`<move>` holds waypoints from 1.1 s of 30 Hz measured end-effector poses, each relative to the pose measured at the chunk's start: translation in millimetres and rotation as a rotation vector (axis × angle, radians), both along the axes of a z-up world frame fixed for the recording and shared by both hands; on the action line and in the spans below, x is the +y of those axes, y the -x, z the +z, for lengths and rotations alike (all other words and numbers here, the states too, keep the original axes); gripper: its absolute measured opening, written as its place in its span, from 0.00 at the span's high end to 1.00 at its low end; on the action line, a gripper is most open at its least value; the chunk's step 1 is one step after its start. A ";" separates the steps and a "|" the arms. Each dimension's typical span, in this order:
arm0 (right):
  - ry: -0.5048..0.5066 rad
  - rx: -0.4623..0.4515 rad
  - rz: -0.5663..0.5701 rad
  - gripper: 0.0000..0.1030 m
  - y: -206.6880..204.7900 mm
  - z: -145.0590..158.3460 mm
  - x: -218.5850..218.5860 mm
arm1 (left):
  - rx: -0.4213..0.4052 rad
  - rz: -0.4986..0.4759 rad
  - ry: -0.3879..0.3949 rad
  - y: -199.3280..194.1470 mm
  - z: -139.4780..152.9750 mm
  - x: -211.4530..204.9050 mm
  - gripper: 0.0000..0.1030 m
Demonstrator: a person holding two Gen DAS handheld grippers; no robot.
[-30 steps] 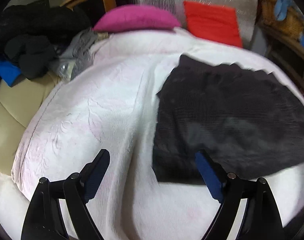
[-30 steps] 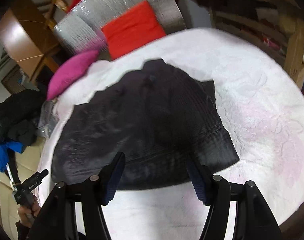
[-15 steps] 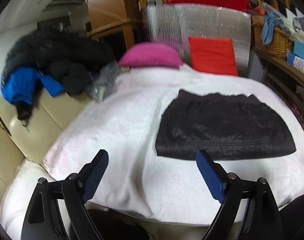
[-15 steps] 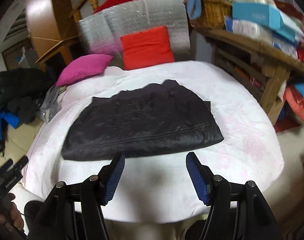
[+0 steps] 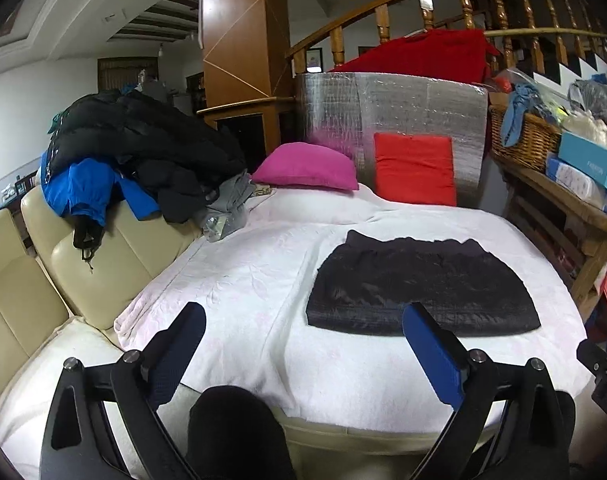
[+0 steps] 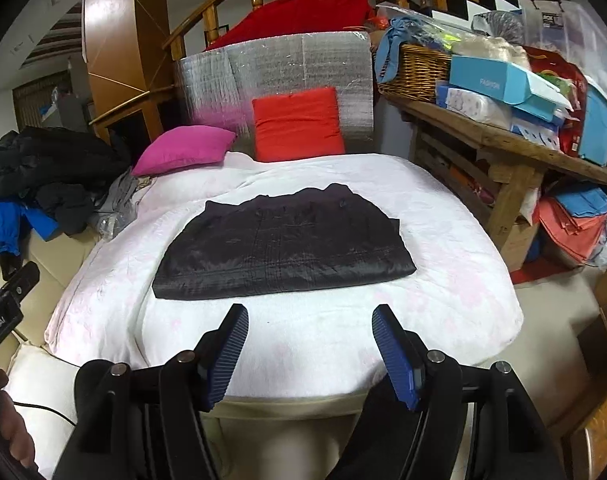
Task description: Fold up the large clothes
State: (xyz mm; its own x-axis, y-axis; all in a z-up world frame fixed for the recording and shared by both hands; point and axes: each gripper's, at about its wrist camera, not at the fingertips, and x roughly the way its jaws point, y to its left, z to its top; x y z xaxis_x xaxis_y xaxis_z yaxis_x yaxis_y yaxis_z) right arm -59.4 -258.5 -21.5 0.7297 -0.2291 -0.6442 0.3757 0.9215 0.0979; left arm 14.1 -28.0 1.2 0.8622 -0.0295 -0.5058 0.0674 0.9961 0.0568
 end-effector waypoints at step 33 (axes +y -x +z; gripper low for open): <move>-0.005 -0.020 -0.017 0.34 12.0 5.1 6.9 | -0.060 -0.023 -0.018 31.7 17.4 -9.5 0.04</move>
State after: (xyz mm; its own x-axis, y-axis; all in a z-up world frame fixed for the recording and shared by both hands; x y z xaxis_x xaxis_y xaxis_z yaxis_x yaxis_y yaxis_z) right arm -71.4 -251.5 -16.4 0.7382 -0.2382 -0.6312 0.3894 0.9144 0.1103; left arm -17.6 -37.5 18.7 0.8902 -0.0406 -0.4537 0.0859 0.9931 0.0796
